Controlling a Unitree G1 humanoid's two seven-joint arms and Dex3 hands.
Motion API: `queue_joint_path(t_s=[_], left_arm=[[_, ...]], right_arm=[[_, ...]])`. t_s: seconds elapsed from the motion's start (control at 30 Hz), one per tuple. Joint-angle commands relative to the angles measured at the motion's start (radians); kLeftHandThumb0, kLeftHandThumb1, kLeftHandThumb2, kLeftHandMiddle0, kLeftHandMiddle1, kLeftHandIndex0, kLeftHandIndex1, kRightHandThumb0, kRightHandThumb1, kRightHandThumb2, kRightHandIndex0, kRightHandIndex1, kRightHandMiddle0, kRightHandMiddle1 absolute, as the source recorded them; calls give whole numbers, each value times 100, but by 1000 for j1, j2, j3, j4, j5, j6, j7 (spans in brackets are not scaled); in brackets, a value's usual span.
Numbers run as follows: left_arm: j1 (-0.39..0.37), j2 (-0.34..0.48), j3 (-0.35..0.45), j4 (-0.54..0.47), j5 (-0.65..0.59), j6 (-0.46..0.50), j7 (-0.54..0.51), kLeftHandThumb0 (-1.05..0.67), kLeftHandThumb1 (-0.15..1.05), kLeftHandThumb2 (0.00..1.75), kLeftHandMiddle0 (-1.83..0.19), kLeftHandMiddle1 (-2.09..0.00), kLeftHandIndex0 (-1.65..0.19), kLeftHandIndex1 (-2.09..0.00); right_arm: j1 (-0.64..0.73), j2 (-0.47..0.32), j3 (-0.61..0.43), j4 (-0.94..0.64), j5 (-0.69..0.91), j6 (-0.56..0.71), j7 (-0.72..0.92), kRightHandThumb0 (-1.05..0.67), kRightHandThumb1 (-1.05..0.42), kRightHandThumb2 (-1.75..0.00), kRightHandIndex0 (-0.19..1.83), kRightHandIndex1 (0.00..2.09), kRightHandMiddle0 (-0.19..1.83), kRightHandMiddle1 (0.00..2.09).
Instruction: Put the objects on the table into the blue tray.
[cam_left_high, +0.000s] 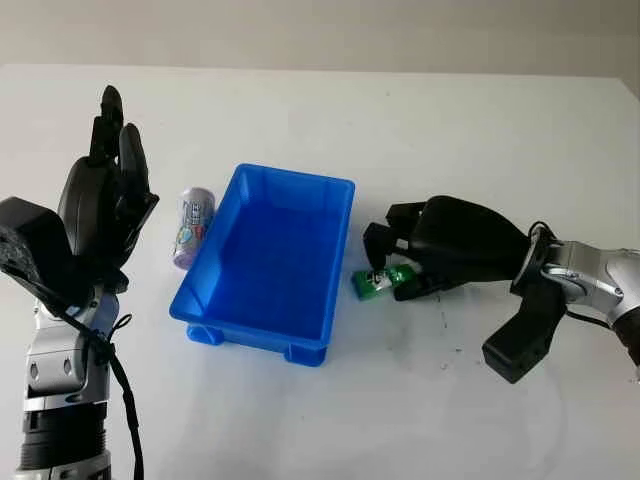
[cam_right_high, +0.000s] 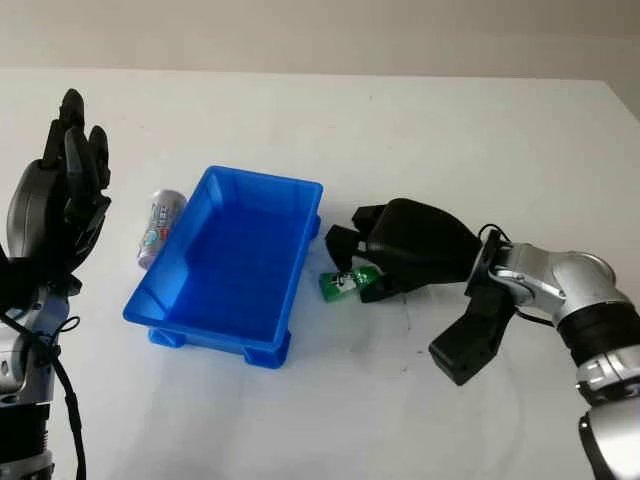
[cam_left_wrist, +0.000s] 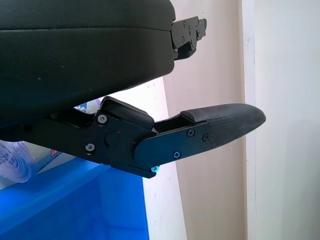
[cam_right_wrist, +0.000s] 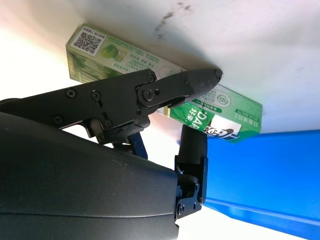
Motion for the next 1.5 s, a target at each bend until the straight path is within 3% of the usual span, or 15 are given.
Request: queue_joint_path(t_s=[0.0,0.07,0.13,0.5,0.73,1.03,1.17,1.3,1.47], left_arm=[[-5,6,4,-13,-5,1,-2,-86,105,69,19,0,19,0],[-6,7,2,-11,-1,1,-1,-86,105,69,19,0,19,0],[-8,10,1,-9,0,-1,-4,-86,105,69,19,0,19,0],[-11,10,1,-1,-1,-3,-8,-85,105,69,19,0,19,0],[-14,3,-1,2,1,-2,2,-86,105,69,19,0,19,0],[-8,-3,-4,0,0,-12,6,-86,105,69,19,0,19,0],[-4,-7,-4,-5,-1,-13,11,-86,105,69,19,0,19,0],[6,-11,-2,-17,-3,-8,16,-86,105,69,19,0,19,0],[12,-11,-4,-23,-1,-11,18,-86,105,70,19,0,19,0]], right_arm=[[-16,-14,-12,33,42,14,22,-34,-88,-5,55,209,27,183],[-40,-14,-24,44,69,22,9,-29,-92,-7,60,209,33,204],[-63,-19,-30,39,64,42,-25,-27,-96,-8,64,209,40,208],[-198,-24,-127,-20,167,121,-59,-24,-89,-4,67,209,48,209],[-266,31,-161,-38,223,139,-87,-25,-90,-6,92,209,72,209],[-342,156,-64,-41,109,113,-184,-31,-90,-6,95,209,77,209],[-381,226,2,24,47,94,-266,-33,-93,-6,92,209,73,209],[-420,303,65,133,32,61,-318,-28,-97,-7,82,209,55,209],[-453,354,121,224,18,39,-352,-29,-95,-5,82,209,51,209]])
